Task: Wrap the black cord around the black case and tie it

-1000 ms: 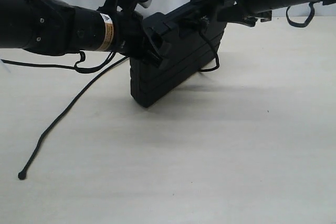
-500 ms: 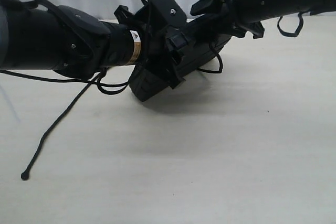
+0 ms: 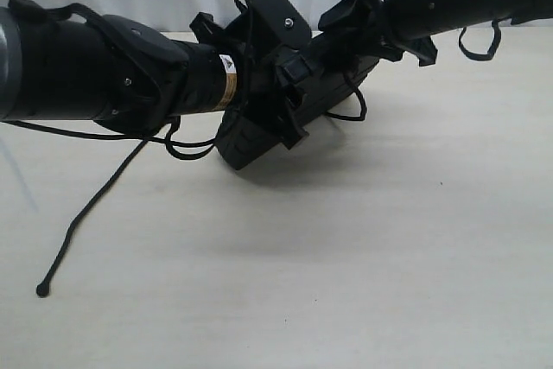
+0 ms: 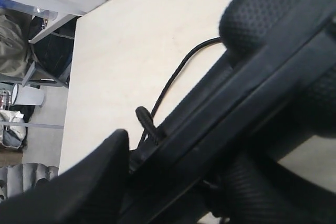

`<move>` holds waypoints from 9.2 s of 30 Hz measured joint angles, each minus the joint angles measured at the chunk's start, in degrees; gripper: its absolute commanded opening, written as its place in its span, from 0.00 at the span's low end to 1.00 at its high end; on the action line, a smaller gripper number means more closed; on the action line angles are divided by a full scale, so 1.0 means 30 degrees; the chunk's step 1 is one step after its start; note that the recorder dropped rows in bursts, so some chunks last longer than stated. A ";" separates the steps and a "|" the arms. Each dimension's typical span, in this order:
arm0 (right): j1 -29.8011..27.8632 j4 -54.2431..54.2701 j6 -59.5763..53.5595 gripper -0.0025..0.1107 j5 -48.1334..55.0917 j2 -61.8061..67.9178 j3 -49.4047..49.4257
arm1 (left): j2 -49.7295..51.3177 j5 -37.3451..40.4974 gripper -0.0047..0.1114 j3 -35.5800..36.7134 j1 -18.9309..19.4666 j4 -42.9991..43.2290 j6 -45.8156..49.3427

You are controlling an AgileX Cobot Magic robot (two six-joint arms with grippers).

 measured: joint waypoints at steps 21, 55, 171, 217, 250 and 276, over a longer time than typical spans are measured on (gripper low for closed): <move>0.0042 -0.2041 0.0035 0.06 -0.0917 -0.0186 -0.0072 | -0.2283 -0.2790 0.75 0.0026 0.0061 -0.1854 0.0120; -0.0083 -0.5435 -0.1691 0.06 -0.0464 0.0117 0.0015 | 0.2084 -1.6900 0.75 -0.0001 0.6841 -0.3505 -0.8348; 0.2728 -1.0775 -0.9829 0.06 -0.1995 -0.1152 0.0483 | -0.5401 -0.4682 0.94 0.3569 0.5002 0.1641 -0.2975; 0.2642 -0.9084 -0.9418 0.06 -0.2319 -0.1152 0.0595 | 0.0151 1.3735 0.94 0.0355 0.7962 -3.2217 2.7346; 0.2642 -0.8437 -0.9734 0.06 -0.2354 -0.1152 0.0714 | 0.1576 0.7541 0.48 0.3246 1.0188 -3.0776 2.5740; 0.2642 -0.8437 -0.9734 0.06 -0.2354 -0.1152 0.0714 | 0.2294 0.7755 0.48 0.3246 1.0188 -3.1735 2.5227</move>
